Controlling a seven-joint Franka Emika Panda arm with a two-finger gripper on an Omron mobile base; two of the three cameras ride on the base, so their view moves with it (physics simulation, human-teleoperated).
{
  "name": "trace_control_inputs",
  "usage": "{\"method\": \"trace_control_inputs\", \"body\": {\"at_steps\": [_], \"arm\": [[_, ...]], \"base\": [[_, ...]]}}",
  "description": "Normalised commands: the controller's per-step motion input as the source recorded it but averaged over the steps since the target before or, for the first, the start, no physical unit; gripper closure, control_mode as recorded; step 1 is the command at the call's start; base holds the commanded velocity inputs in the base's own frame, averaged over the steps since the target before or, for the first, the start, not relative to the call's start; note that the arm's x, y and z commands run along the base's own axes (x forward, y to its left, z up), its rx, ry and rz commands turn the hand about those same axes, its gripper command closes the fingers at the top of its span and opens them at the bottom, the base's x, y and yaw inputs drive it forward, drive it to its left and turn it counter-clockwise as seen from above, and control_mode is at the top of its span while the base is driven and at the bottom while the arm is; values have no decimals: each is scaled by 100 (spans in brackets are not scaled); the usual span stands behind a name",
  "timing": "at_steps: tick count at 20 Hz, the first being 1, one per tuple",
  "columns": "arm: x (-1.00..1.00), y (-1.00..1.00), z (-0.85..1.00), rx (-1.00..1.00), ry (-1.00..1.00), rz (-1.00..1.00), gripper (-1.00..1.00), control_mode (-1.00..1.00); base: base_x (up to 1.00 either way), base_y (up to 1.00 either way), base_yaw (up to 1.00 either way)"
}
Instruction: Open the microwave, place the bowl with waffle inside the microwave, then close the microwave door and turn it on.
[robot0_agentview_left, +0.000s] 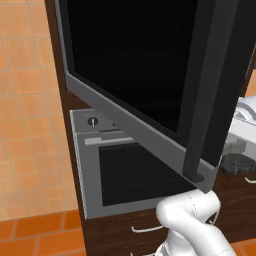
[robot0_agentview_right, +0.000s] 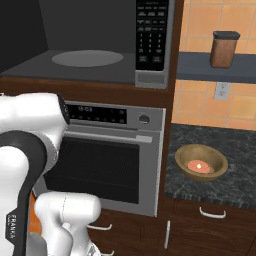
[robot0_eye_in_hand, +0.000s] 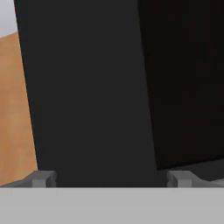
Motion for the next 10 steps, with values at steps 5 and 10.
{"method": "trace_control_inputs", "body": {"at_steps": [5,10], "arm": [[0,77,-11,0,0,0,-100,-100],[0,72,0,0,0,0,-100,-100]], "base": [[0,0,0],[0,0,0]]}}
